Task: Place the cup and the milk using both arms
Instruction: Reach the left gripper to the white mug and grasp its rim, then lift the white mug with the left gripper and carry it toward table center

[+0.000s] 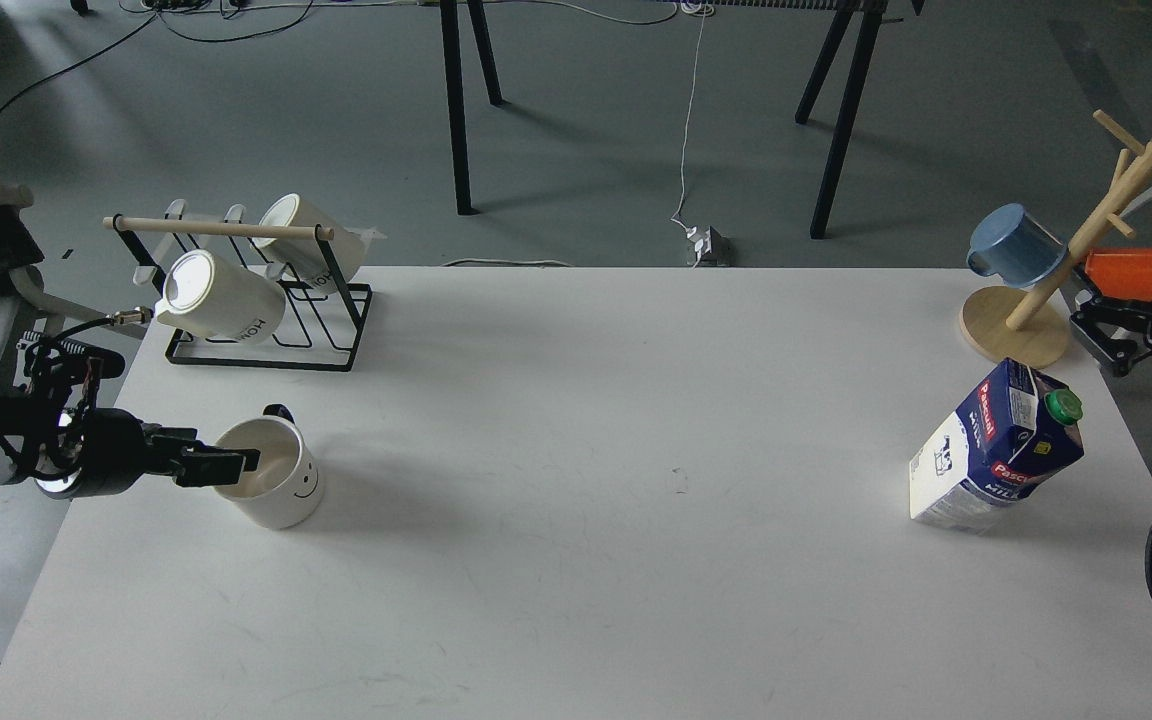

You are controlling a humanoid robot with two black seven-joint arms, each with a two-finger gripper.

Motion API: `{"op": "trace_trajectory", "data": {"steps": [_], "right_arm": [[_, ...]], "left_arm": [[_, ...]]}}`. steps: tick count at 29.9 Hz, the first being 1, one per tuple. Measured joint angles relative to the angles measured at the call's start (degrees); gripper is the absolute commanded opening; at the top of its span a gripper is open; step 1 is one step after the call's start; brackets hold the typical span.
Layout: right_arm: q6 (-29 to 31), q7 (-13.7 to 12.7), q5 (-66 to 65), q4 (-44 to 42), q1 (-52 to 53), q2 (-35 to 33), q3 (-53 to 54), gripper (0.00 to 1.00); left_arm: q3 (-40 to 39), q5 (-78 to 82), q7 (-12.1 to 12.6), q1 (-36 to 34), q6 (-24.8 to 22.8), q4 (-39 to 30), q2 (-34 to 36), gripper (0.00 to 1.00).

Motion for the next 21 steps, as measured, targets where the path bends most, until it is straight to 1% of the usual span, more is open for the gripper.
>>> {"op": "trace_trajectory", "data": {"steps": [3,5,7,9,11,15,16,21], "right_arm": [[0.0,0.0,0.0,-0.1,0.0,0.0,0.0,0.99],[0.0,0.0,0.0,-0.2,-0.1,0.0,0.1,0.99],[0.0,0.1,0.0,-0.2,-0.2,0.0,0.1,0.99],[0.0,0.1,0.0,-0.2,-0.2,0.0,0.1,0.99],[0.0,0.1,0.0,-0.2,-0.2,0.0,0.1,0.99],[0.0,0.1,0.0,-0.2,-0.1,0.0,0.1,0.99],[0.0,0.1,0.0,-0.2,-0.1,0.0,0.1,0.99],[0.0,0.1,0.0,-0.2,-0.1,-0.1,0.1,0.99]], "left_arm": [[0.0,0.0,0.0,0.0,0.0,0.2,-0.3,0.73],[0.0,0.1,0.0,0.1,0.2,0.3,-0.4,0.59],[0.0,0.5,0.0,0.1,0.6,0.4,-0.5,0.41],[0.1,1.3,0.0,0.2,1.1,0.4,-0.5,0.15],[0.1,2.0,0.0,0.4,2.1,0.4,-0.5,0.11],[-0.1,2.2,0.0,0.7,5.8,0.4,-1.1,0.07],[-0.1,2.2,0.0,0.8,6.2,0.4,-1.1,0.06],[-0.2,2.2,0.0,0.7,6.8,-0.1,-1.1,0.05]]}}
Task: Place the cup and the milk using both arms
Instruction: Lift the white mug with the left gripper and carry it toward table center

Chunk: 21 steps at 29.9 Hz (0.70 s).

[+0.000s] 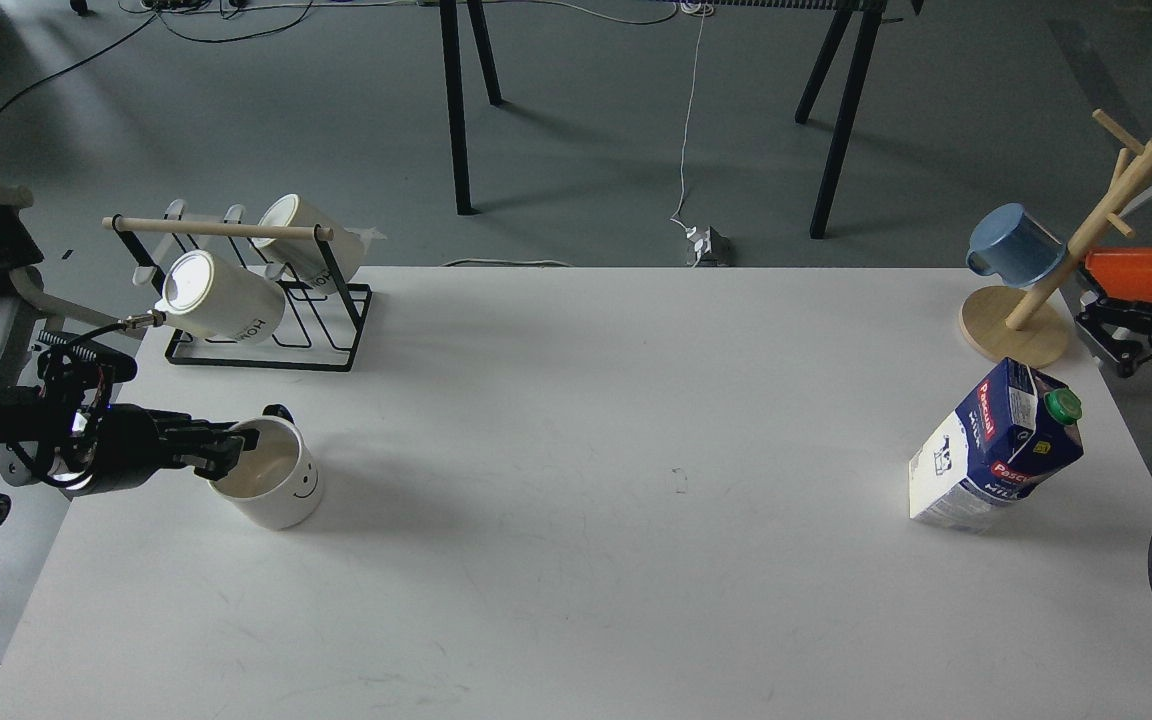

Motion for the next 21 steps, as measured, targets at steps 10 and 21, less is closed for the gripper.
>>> {"op": "trace_trajectory", "data": {"steps": [10,21], "right_arm": [[0.0,0.0,0.0,-0.3,0.0,-0.2,0.1,0.99],[0.0,0.3,0.8,-3.2,0.1,-0.3,5.5,0.99]], "left_arm": [[-1.6,-1.7,0.0,-0.4,-0.8,-5.9,2.0,0.05],[-9.5,-10.5,0.0,-3.4,-11.4,-18.6,-6.2,0.05]]}}
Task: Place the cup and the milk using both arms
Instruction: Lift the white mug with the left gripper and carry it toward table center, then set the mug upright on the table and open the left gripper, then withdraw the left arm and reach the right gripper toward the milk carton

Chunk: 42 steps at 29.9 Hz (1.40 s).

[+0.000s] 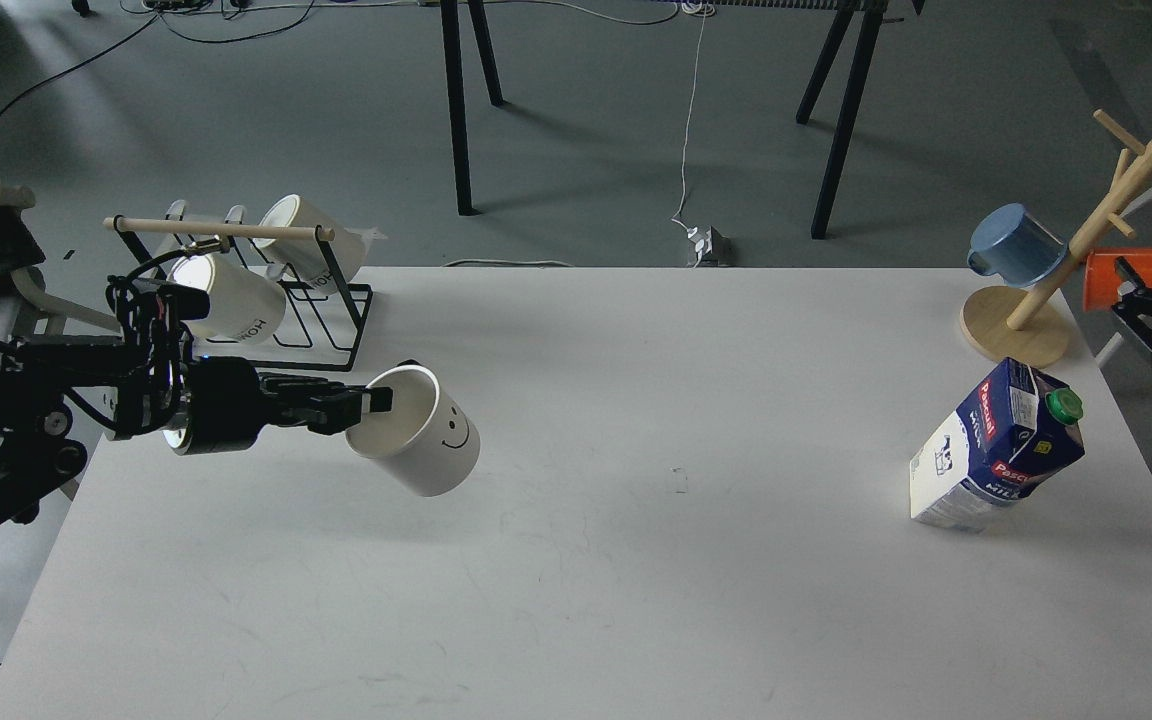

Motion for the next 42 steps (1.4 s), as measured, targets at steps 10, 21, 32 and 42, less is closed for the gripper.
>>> {"op": "trace_trajectory", "data": {"steps": [10,21,32,42], "right_arm": [[0.0,-0.1,0.0,-0.1,0.0,-1.4,1.2,0.99],[0.0,-0.1,-0.1,-0.1,-0.1,-1.5,1.1,0.99],[0.0,-0.3,0.0,0.1,-0.8,-1.3,0.8,0.99],[0.0,-2.2,8.9,10.8,-10.9,-6.1,1.5,0.99]], "left_arm": [[0.4,17.1,0.0,-2.0,1.9,18.4,-22.5,0.06],[0.1,17.7,0.0,-1.1,2.3,19.6,-24.9,0.30],[-0.3,9.6,0.0,-1.1,1.2,19.0,-23.6,0.81],[-6.8,-15.4,0.0,-1.7,-4.9,18.6,-15.4,0.87]]}}
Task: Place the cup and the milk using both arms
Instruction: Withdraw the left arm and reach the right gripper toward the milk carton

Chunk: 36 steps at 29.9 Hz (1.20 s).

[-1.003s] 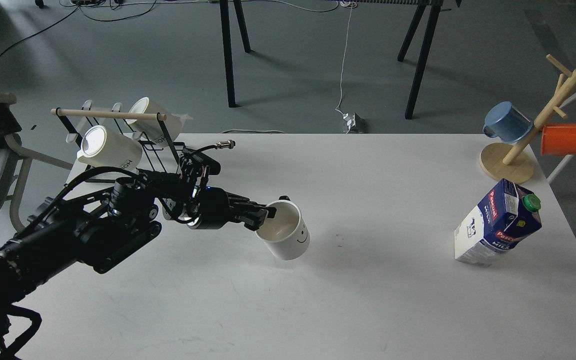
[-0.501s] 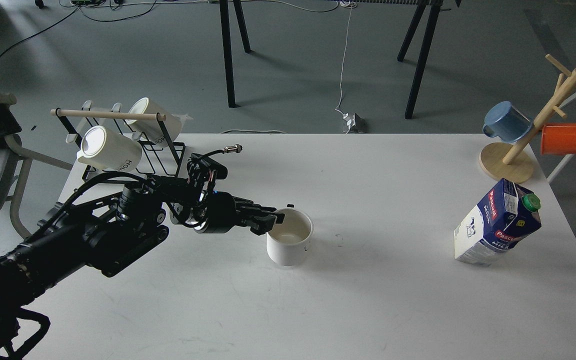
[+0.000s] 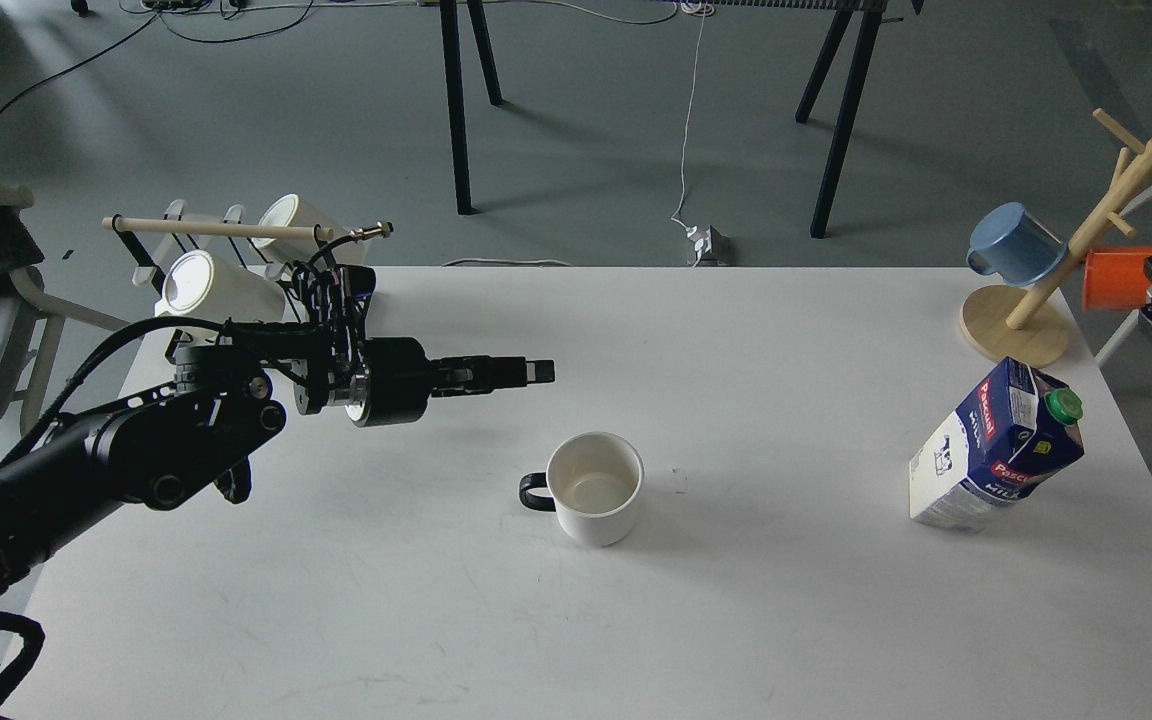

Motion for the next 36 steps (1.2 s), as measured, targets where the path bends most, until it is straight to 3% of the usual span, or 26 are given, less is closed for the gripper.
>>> {"op": "trace_trajectory", "data": {"steps": [6,14,21,29,36], "right_arm": [[0.0,-0.2,11.1,4.7,-12.5,-7.6,0.8,0.99],[0.0,-0.2,19.2,5.4,-28.0,-11.9,1.1,0.99],[0.0,-0.5,17.3,10.3,-32.5,-3.3,-2.0,0.99],[0.0,-0.7,12.6,14.1,-29.2,5.9,-8.4,0.99],[0.0,-0.5,12.1,14.3,-25.4,10.0,-9.4,0.99]], "left_arm": [[-7.5,-20.6,0.0,0.3,0.0,0.9,8.0,0.91],[-8.5,-40.5,0.0,1.2,-0.1,7.3,13.3,0.91],[-8.5,-42.6,0.0,3.3,-0.1,7.9,14.0,0.92],[-8.2,-42.4,0.0,3.9,-0.1,7.8,13.5,0.92],[-8.1,-42.2,0.0,4.9,-0.1,7.8,13.3,0.93]]}}
